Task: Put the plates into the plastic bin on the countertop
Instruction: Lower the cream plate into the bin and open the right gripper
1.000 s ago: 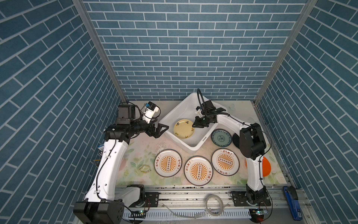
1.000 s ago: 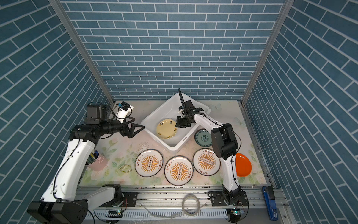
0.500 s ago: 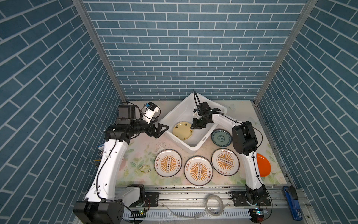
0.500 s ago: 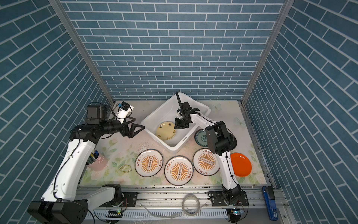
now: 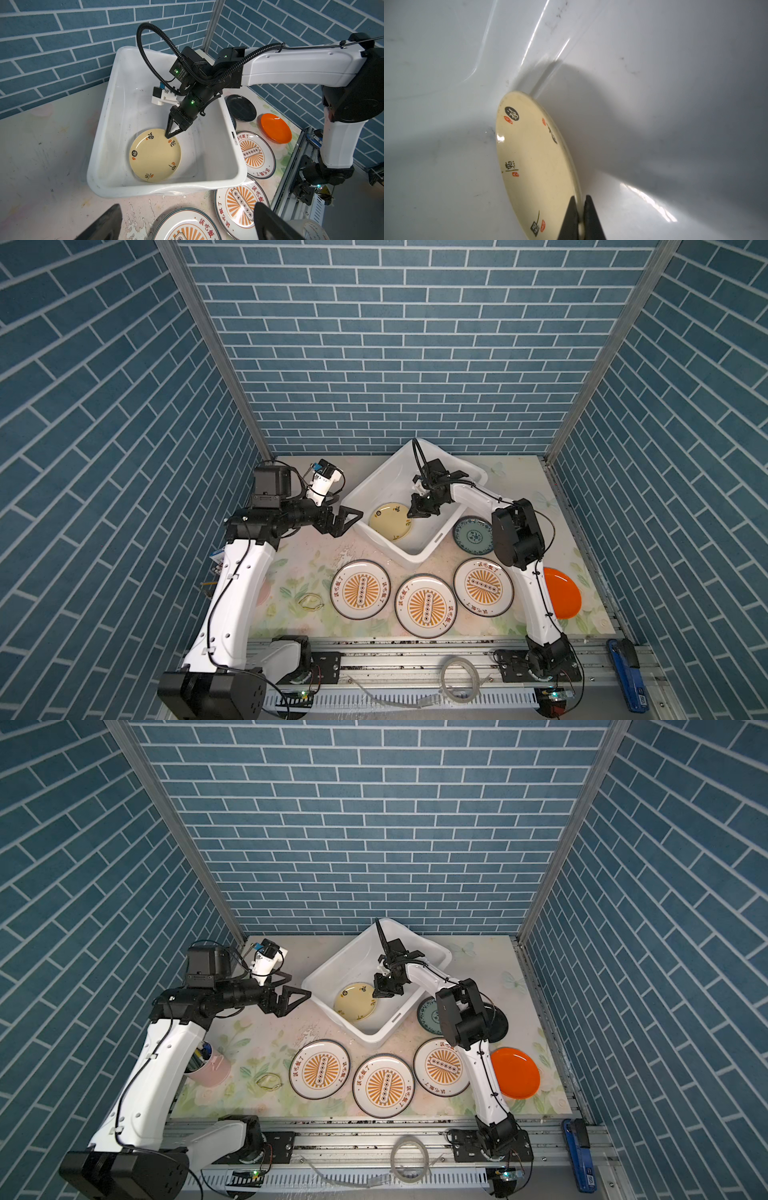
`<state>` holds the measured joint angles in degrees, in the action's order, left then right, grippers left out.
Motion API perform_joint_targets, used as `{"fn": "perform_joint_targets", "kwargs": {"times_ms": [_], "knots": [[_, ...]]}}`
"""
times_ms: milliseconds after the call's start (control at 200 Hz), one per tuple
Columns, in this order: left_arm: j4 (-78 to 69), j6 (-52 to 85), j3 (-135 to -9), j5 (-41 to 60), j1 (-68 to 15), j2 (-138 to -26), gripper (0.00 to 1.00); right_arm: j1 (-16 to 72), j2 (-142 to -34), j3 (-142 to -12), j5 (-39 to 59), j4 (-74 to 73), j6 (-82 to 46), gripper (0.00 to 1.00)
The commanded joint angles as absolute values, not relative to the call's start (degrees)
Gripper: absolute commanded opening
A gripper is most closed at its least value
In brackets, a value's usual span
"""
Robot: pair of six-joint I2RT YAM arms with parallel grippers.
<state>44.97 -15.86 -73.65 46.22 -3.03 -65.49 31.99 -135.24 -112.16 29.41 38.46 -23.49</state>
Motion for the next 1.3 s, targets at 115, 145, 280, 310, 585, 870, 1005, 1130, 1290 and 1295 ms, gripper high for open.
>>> {"fn": "perform_joint_targets", "kwargs": {"times_ms": [115, 145, 280, 310, 585, 870, 1005, 1130, 1290, 1295], "knots": [[44.05, -15.73, -72.93, 47.26, -3.34, -64.89, 1.00, 32.30, -137.48, -114.88, 30.94, 41.57, -20.52, 0.00], [44.04, -15.74, -72.87, 47.28, -3.34, -64.93, 1.00, 32.33, -137.68, -114.92, 30.85, 41.70, -20.41, 0.00], [43.96, -15.74, -72.84, 47.26, -3.34, -64.94, 1.00, 32.34, -138.43, -115.97, 31.36, 42.83, -20.13, 0.03], [44.01, -15.73, -72.83, 47.31, -3.34, -64.99, 1.00, 32.34, -138.61, -116.25, 31.35, 43.03, -20.08, 0.03], [43.94, -15.73, -72.72, 47.37, -3.34, -64.73, 0.99, 32.34, -139.39, -117.62, 30.59, 44.35, -19.86, 0.12], [43.88, -15.78, -72.55, 47.46, -3.34, -64.52, 1.00, 32.39, -139.21, -119.67, 28.42, 46.46, -19.34, 0.22], [43.95, -15.82, -72.47, 47.42, -3.34, -64.29, 1.00, 32.34, -139.31, -120.92, 27.18, 47.74, -18.92, 0.27], [43.99, -15.82, -72.49, 47.37, -3.34, -64.09, 0.99, 32.35, -139.30, -122.28, 25.80, 49.16, -18.33, 0.31], [44.21, -15.82, -72.55, 47.37, -3.34, -64.06, 1.00, 32.34, -138.70, -124.37, 23.78, 51.08, -17.36, 0.36], [44.21, -15.82, -72.53, 47.37, -3.34, -64.02, 1.00, 32.34, -138.70, -124.45, 23.71, 51.20, -17.29, 0.36]]}}
